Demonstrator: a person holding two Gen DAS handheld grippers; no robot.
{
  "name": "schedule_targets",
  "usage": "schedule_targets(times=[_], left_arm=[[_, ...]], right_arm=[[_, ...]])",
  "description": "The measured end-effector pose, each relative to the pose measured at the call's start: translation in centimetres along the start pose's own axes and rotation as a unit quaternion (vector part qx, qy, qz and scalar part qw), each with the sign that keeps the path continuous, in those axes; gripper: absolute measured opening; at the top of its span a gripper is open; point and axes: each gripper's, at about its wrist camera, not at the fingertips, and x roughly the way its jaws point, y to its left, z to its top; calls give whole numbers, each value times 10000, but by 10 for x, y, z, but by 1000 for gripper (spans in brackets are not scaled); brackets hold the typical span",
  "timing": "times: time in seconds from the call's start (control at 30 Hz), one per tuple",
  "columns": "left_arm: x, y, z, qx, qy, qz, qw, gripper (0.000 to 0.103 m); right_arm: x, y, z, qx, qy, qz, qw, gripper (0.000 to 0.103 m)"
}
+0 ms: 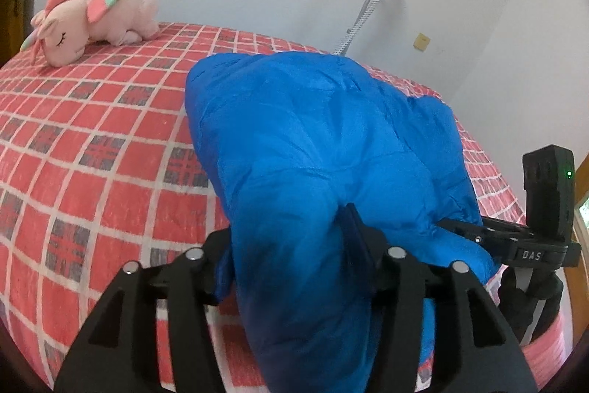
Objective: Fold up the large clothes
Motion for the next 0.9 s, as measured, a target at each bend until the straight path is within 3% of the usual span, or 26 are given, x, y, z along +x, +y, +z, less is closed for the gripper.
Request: schedule_targets(times=[0.2, 0.33, 0.43, 0.6, 0.77, 0.9], left_arm=[[-30, -8, -3, 54, 59, 214, 9997, 73], [-56, -16, -14, 174, -95, 560, 9982, 75], [-61, -19, -23, 179, -131, 731, 9971, 75], [-57, -23, -37, 448, -160, 1011, 9937, 77], [-39, -21, -47, 506, -51, 919, 9945, 77], [-38, -18, -48, 466, -57, 909, 9948, 77]], right_arm=[[-37, 15, -6, -56, -196, -428, 9989, 70], [-73, 44, -20, -407, -513, -514, 9965, 80], [-73, 61, -27, -533, -532, -795, 9940, 80], [-59, 43, -39, -386, -262, -1317, 9902, 74], [-34, 15, -46, -78, 110, -1343, 9908, 71], [-31, 15, -50, -112, 104, -1409, 9899, 70]])
